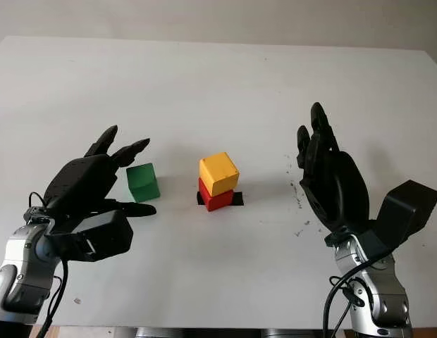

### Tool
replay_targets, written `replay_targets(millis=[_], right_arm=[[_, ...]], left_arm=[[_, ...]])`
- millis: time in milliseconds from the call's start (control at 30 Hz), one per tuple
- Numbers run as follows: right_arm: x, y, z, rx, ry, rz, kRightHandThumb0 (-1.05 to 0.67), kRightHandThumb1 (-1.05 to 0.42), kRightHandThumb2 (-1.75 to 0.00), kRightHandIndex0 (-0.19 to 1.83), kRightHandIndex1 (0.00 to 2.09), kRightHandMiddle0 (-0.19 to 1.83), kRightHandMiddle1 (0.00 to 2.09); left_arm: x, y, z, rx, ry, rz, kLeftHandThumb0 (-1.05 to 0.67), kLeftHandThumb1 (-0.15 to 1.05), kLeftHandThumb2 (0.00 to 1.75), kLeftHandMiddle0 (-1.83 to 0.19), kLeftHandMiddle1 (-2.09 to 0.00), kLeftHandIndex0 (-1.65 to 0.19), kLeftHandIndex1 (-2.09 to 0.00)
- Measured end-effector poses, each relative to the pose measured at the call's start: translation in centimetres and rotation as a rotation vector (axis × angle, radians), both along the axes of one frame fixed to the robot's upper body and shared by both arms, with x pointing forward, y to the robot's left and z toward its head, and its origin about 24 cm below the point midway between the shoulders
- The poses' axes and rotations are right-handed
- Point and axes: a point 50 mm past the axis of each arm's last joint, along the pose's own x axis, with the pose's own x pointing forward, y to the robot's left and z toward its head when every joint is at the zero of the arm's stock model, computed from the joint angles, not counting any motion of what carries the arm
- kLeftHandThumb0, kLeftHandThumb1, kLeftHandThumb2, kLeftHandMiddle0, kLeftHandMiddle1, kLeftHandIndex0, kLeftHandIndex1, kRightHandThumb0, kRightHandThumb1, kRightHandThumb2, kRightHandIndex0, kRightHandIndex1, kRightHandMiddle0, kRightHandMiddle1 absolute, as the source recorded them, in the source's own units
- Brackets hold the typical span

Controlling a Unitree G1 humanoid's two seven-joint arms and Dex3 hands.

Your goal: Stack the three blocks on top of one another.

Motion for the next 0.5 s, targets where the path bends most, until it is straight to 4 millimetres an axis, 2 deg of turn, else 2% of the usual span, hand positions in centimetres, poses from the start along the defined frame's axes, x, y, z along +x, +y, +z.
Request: replay_targets(millis=[67, 100, 133, 167, 233, 333, 500], right_arm=[[0.00, -0.02, 0.01, -0.002, -0.001, -0.001, -0.73, -1.05, -0.74, -0.19, 0.00, -0.19, 0.00], [0.00, -0.01, 0.01, -0.003, -0.001, -0.001, -0.73, -1.05, -0.74, -0.19, 0.00, -0.19, 0.00], [0.00, -0.01, 0.01, -0.003, -0.002, 0.000, -0.74, -1.05, -0.73, -0.19, 0.00, -0.19, 0.00], [0.00, -0.01, 0.02, -0.003, -0.002, 0.001, -0.74, -1.05, -0.72, -0.19, 0.00, -0.19, 0.00], [-0.01, 0.00, 0.02, -0.003, -0.002, 0.002, -0.74, -1.05, -0.71, -0.19, 0.00, -0.19, 0.00], [-0.01, 0.01, 0.01, -0.001, -0.002, 0.001, -0.73, -1.05, -0.69, -0.19, 0.00, -0.19, 0.00], [0.00, 0.05, -0.01, 0.010, -0.001, -0.010, -0.72, -1.05, -0.64, -0.19, 0.00, -0.19, 0.00]], left_arm=[[0.03, 0.02, -0.10, 0.008, -0.027, 0.016, -0.77, 0.90, 0.05, -0.03, -0.07, -0.42, -0.24], [0.05, 0.02, -0.17, 0.008, -0.037, 0.022, -0.76, 0.90, 0.05, -0.05, -0.06, -0.36, -0.39], [0.07, 0.03, -0.23, 0.007, -0.046, 0.027, -0.75, 0.93, 0.05, -0.08, -0.06, -0.26, -0.72], [0.08, 0.06, -0.28, 0.005, -0.055, 0.032, -0.75, 0.94, 0.05, -0.11, -0.06, -0.20, -0.91], [0.09, 0.07, -0.36, 0.003, -0.067, 0.039, -0.74, 0.95, 0.05, -0.17, -0.07, -0.20, -1.14], [0.08, -0.01, -0.32, -0.005, -0.103, 0.037, -0.67, 0.97, 0.06, -0.27, -0.10, -0.28, -1.29], [-0.02, -0.35, -0.27, -0.062, -0.162, -0.010, -0.54, 1.03, 0.07, -0.34, -0.10, -0.31, -1.43]])
